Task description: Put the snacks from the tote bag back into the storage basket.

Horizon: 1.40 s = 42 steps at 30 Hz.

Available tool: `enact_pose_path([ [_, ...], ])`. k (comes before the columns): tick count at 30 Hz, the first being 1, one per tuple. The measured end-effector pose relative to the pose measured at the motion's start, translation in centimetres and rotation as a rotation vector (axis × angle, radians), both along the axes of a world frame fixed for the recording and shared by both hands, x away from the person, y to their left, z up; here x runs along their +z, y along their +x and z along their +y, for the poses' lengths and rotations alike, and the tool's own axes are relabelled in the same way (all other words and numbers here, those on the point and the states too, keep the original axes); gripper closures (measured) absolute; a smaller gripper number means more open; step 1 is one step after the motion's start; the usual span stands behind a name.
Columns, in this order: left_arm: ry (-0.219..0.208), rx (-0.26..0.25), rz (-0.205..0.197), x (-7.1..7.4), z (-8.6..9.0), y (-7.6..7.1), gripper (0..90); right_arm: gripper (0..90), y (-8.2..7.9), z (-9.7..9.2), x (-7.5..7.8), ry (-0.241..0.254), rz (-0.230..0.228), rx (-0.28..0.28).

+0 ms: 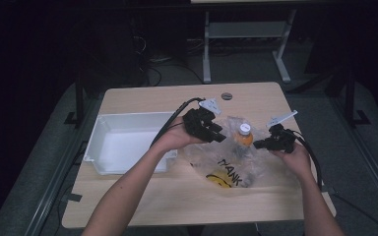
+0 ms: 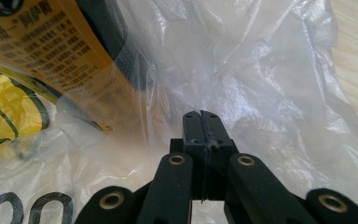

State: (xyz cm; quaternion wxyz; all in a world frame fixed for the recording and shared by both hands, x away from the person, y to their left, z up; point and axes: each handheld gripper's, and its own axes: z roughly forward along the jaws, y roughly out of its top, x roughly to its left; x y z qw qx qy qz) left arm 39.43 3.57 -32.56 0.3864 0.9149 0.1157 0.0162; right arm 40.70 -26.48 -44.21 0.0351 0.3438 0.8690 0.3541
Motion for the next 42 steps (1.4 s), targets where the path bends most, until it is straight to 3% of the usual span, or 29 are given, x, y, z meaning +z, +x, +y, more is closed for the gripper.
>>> enact_pose_path([
  [6, -0.030, -0.009, -0.008, 0.3, -0.8, -0.2, 55.0, 89.6, 0.0, 0.1, 0.1, 0.004, -0.011, 0.002],
  [13, -0.002, -0.017, 0.023, -1.8, -2.1, 0.0, 49.5, 89.6, 0.0, -0.1, 0.2, 0.012, -0.016, -0.003],
  [20, 0.018, 0.006, 0.013, -3.2, -3.0, -0.2, 44.4, 89.6, 0.0, -0.2, 0.2, 0.016, -0.014, -0.010],
  [22, 0.029, 0.015, 0.006, -3.7, -3.2, -0.3, 46.9, 89.6, 0.0, -0.2, 0.2, 0.014, -0.019, -0.004],
  [23, 0.036, 0.018, -0.004, -3.8, -3.2, -0.3, 54.2, 89.6, 0.0, -0.2, 0.2, 0.014, -0.020, -0.004],
  [28, 0.059, 0.020, -0.010, -4.4, -3.2, -0.3, 71.8, 89.6, -0.1, -0.2, 0.3, 0.015, -0.027, -0.006],
  [33, 0.055, 0.031, -0.011, -4.8, -3.4, -0.4, 86.5, 89.5, -0.1, 0.0, 0.3, 0.016, -0.025, -0.010],
  [42, 0.022, 0.053, -0.022, -5.4, -2.4, -1.6, 89.9, 89.6, -0.1, -0.2, 0.3, 0.010, -0.023, 0.000],
])
